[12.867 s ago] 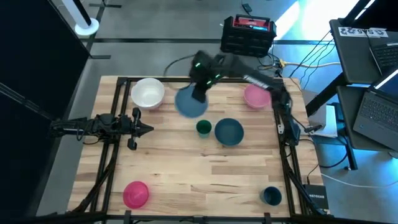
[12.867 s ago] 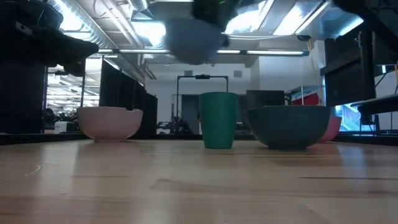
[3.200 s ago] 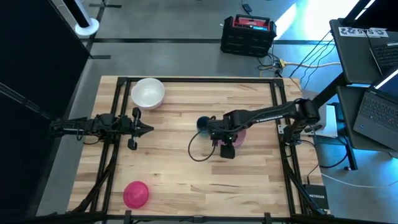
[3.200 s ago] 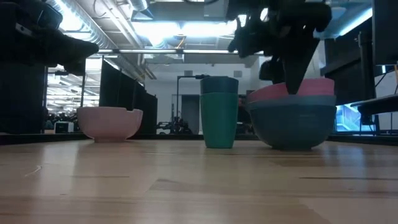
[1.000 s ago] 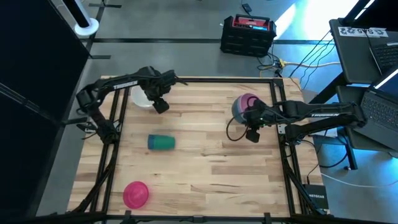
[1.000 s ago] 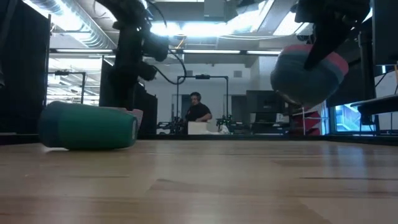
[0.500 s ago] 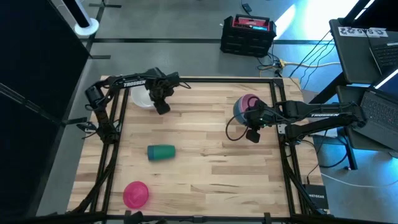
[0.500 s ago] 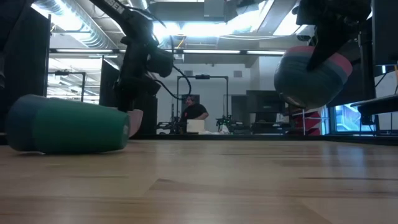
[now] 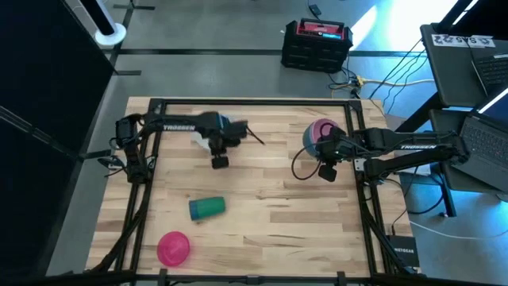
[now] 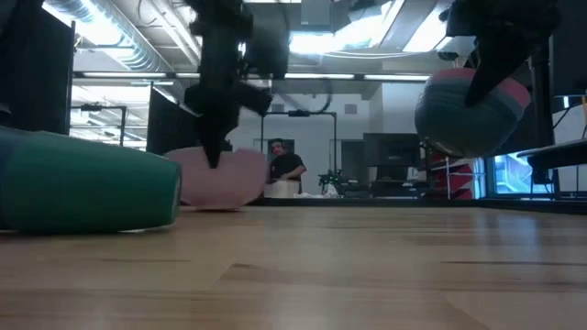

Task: Nest bowls inside each other
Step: Stack the stacked bowls on top of the white bowl

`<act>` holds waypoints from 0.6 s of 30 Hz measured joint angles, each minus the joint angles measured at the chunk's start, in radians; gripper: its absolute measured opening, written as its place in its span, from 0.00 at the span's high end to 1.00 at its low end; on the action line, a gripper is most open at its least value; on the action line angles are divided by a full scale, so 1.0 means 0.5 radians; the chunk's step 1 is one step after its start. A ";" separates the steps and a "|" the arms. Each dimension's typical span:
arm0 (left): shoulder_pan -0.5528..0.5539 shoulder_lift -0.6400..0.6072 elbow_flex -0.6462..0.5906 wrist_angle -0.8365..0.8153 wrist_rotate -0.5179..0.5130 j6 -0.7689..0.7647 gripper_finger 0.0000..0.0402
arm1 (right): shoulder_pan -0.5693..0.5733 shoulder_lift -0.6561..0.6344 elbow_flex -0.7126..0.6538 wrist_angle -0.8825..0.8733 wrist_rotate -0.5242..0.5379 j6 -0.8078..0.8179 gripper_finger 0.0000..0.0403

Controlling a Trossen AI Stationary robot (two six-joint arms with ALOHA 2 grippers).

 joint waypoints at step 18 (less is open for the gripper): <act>-0.565 0.770 1.100 -0.296 -0.042 -0.070 1.00 | 0.000 -0.061 0.000 -0.103 0.008 -0.009 1.00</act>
